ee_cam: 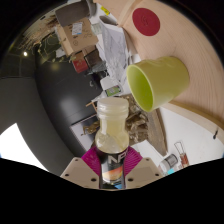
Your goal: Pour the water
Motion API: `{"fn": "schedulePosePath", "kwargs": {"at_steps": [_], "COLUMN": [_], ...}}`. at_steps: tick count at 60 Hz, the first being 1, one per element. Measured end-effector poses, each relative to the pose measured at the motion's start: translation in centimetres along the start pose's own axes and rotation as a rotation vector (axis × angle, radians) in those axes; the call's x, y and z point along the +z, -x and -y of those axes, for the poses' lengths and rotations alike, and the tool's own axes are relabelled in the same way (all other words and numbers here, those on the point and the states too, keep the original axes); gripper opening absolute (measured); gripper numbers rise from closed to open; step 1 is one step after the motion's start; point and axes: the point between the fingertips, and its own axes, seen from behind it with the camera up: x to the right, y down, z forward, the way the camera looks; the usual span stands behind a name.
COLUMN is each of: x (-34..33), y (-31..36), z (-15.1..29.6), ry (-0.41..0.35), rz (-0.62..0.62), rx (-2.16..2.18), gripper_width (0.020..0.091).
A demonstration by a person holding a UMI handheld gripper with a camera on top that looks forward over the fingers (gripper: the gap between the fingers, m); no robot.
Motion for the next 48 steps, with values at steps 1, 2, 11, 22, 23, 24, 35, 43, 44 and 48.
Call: {"fn": "schedulePosePath", "kwargs": {"at_steps": [1, 2, 11, 22, 23, 24, 35, 43, 44, 48], "x": [0.0, 0.0, 0.0, -0.3, -0.4, -0.4, -1.6, -3.2, -3.4, -4.1], "y": [-0.1, -0.2, -0.9, 2.1, 2.6, 3.2, 11.1, 16.1, 16.5, 17.1], "z": [0.1, 0.2, 0.1, -0.7, -0.7, -0.6, 2.3, 6.2, 6.9, 10.0], "ry": [0.000, 0.000, 0.017, 0.037, 0.038, 0.037, -0.069, -0.183, -0.198, -0.250], "rz": [-0.001, -0.002, -0.029, -0.046, -0.046, -0.045, -0.058, -0.084, -0.096, -0.155], "rx": [0.009, 0.017, 0.010, -0.323, -0.370, -0.421, -1.065, -1.425, -1.462, -1.600], "gripper_width": [0.0246, 0.0249, 0.0246, 0.0245, 0.0245, 0.0245, 0.0248, 0.0248, 0.0248, 0.0248]}}
